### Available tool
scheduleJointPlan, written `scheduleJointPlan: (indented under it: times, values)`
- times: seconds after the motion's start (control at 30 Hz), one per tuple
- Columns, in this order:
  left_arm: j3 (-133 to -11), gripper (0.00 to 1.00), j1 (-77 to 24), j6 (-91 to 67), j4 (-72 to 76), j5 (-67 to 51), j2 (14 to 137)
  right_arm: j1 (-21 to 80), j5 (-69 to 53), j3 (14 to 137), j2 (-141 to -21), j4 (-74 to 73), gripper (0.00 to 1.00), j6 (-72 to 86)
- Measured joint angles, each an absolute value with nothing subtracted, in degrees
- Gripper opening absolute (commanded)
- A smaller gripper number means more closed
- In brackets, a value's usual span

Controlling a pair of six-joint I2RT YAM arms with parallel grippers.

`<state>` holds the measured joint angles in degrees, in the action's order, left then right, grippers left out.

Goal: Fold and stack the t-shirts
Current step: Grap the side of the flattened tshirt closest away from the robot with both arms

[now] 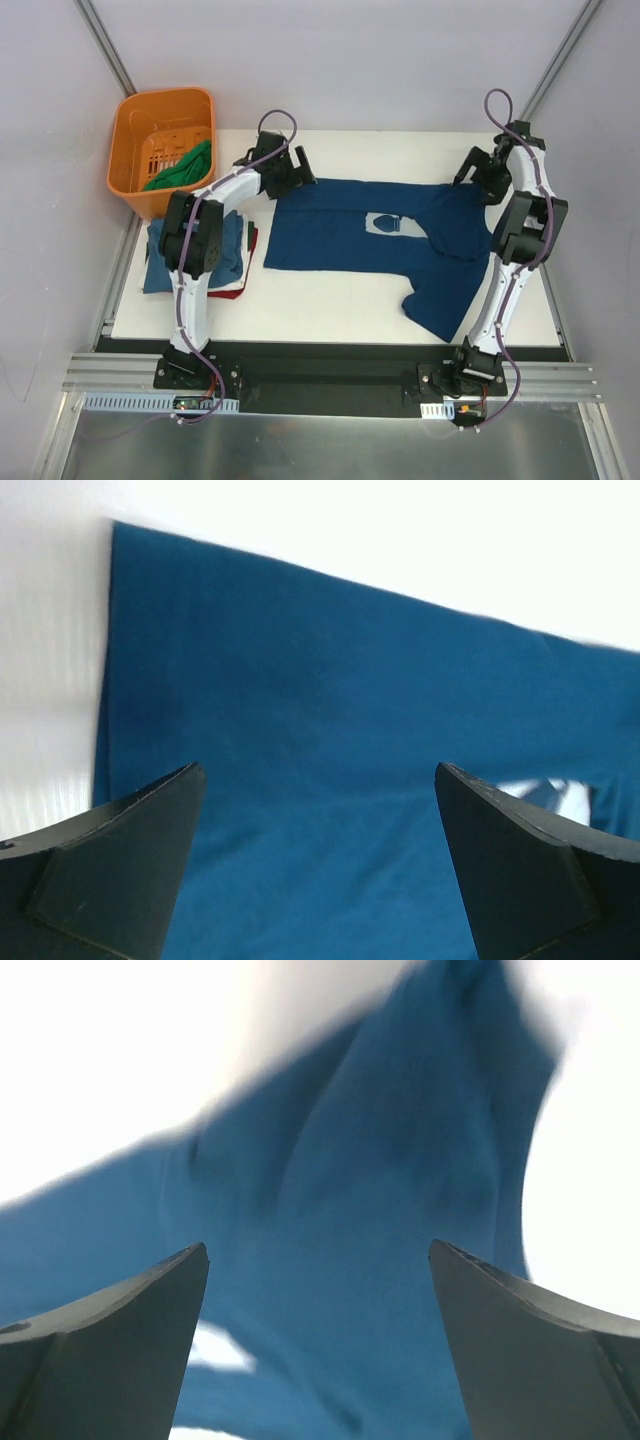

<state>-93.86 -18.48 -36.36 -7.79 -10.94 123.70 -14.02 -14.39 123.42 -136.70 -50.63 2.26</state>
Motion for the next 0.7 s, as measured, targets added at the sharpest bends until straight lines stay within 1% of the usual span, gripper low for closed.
scheduleJointPlan:
  times: [0.1,0.23,0.33,0.4,0.5,0.6,0.7]
  values:
    - [-90.2,0.99,-20.4,-34.9,-9.6,-8.8,116.2,-11.4,-10.7,114.4,-125.9,-50.3,0.96,0.4]
    - [-82.3,0.99,-25.2,-32.0,-10.0,-5.1,99.8,-6.0,-3.1,99.9,-103.4,-48.0,0.96,-0.8]
    - [-75.7,0.99,-29.4,-30.2,-9.6,-2.2,86.5,-1.7,1.0,91.5,-86.1,-46.8,0.96,-0.9]
    - [-70.5,0.99,-31.8,-29.5,-9.5,-0.9,78.0,-0.5,2.8,84.4,-74.6,-45.6,0.96,-0.1]
    - [-62.7,0.99,-32.6,-29.5,-9.9,0.6,68.5,-0.7,5.0,72.7,-60.6,-44.1,0.96,2.0]
    - [-55.4,0.99,-32.5,-30.3,-11.0,1.6,62.5,-0.9,5.6,63.0,-50.3,-44.6,0.96,4.0]
    - [-48.7,0.99,-32.7,-31.9,-12.5,1.8,58.3,-0.9,5.6,55.8,-44.2,-45.1,0.96,5.8]
